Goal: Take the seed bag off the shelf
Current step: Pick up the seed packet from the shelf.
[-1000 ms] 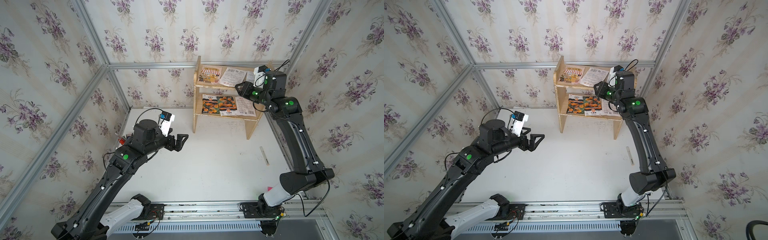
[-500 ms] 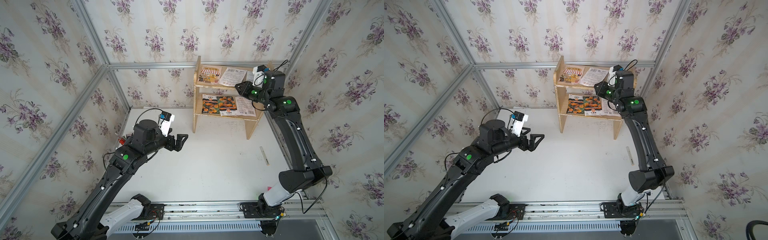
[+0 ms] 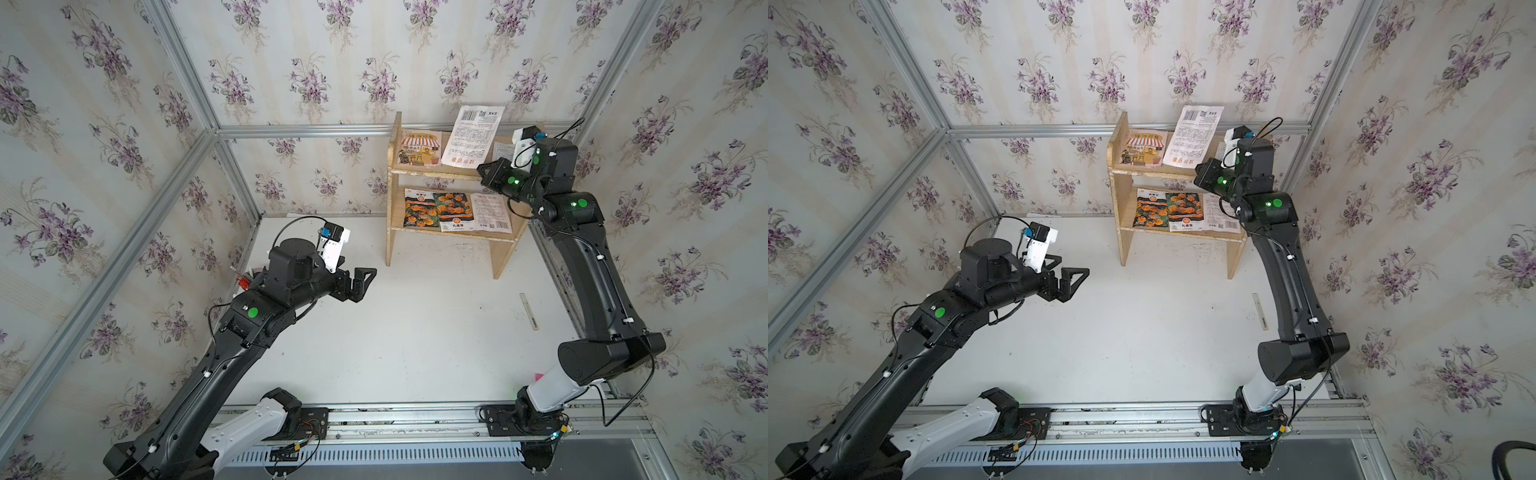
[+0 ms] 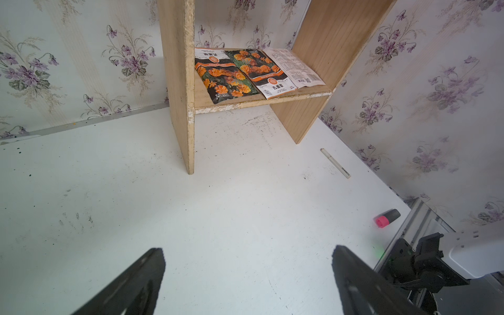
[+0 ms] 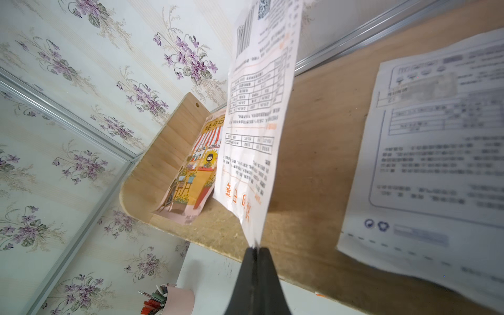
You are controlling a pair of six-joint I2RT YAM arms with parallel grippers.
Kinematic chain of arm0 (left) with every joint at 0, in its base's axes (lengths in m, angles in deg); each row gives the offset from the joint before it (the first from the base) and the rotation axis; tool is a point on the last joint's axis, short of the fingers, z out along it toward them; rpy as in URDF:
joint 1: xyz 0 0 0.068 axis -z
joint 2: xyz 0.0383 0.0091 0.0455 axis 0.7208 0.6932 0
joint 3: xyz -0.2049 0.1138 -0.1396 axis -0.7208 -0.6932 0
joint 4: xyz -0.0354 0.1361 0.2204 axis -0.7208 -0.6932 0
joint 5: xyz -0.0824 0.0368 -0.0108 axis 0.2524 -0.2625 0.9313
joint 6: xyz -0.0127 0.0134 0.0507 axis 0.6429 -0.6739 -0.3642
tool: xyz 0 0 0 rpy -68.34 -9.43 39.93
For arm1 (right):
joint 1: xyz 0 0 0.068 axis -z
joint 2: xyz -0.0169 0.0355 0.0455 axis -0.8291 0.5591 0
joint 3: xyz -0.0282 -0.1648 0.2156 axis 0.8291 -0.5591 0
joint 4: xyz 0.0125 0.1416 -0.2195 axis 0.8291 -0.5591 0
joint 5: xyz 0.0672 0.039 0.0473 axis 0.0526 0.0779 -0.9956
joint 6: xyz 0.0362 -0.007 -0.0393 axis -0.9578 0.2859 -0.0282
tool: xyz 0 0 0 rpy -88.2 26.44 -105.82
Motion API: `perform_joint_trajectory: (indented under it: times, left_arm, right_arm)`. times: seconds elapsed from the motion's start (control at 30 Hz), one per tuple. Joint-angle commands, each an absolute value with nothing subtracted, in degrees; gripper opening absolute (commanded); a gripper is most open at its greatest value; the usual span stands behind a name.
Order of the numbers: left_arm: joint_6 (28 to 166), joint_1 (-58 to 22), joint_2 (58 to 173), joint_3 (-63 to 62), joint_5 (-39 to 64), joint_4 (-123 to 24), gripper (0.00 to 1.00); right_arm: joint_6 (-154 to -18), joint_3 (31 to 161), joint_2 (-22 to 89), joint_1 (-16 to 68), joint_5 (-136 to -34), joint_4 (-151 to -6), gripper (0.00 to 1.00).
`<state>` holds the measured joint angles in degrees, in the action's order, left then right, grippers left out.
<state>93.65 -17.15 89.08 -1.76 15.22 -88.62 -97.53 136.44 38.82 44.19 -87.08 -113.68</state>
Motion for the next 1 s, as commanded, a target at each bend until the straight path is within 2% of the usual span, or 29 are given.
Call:
perform_joint_trajectory:
  times: [0.0, 0.43, 0.7, 0.97]
  left_arm:
    - [93.85, -17.12, 89.46, -1.02, 15.94, -87.84, 1.0]
    - [99.68, -17.11, 92.74, 1.21, 22.27, -82.49, 1.0]
    - [109.42, -17.11, 96.94, 2.73, 33.78, -73.77, 1.0]
    - [116.94, -17.11, 100.47, 1.58, 40.52, -65.29, 1.0]
  right_arm:
    - [-96.26, 137.76, 38.87, 44.7, -86.96, -112.66, 0.01]
    - [-84.43, 132.81, 31.48, 44.73, -89.52, -111.75, 0.0]
    - [-81.02, 120.85, 20.64, 44.6, -98.74, -108.55, 0.0]
    - [-80.43, 111.25, 10.17, 43.66, -108.89, -107.15, 0.0]
